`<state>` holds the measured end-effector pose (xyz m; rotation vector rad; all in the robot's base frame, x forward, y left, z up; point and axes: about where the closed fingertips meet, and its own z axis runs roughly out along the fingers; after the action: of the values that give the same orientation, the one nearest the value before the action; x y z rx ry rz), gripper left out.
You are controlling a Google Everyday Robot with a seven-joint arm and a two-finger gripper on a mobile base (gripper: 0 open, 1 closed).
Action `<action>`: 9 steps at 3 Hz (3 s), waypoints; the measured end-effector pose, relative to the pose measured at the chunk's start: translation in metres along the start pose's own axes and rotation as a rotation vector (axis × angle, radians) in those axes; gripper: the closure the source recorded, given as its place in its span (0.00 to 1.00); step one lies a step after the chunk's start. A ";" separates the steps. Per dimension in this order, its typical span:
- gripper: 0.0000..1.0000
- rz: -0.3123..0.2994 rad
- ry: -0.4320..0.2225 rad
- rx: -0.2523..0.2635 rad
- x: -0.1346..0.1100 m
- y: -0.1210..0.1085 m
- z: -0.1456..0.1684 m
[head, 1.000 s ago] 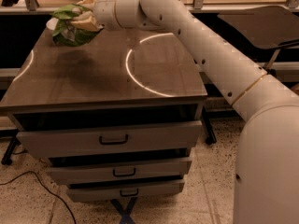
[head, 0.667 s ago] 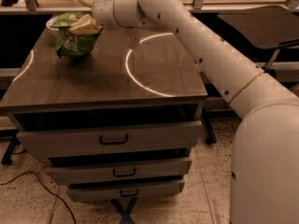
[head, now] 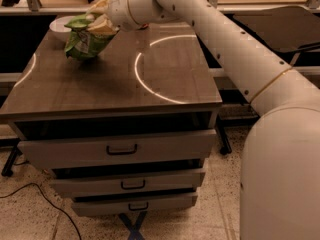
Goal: Pick green rice chip bag from white bowl and place on counter
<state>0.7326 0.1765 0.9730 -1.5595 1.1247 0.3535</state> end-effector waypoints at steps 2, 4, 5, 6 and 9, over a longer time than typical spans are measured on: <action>0.00 0.000 0.136 -0.037 0.008 -0.002 -0.040; 0.00 -0.016 0.238 0.045 0.002 -0.031 -0.088; 0.00 -0.115 0.305 0.251 -0.037 -0.063 -0.163; 0.00 -0.209 0.317 0.465 -0.069 -0.088 -0.207; 0.00 -0.388 0.533 0.655 -0.070 -0.141 -0.318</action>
Offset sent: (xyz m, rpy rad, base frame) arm -0.0092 -0.0527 0.0136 -0.1464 0.0264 -0.0725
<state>0.7035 -0.0827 1.2131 -1.2505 1.1386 -0.6708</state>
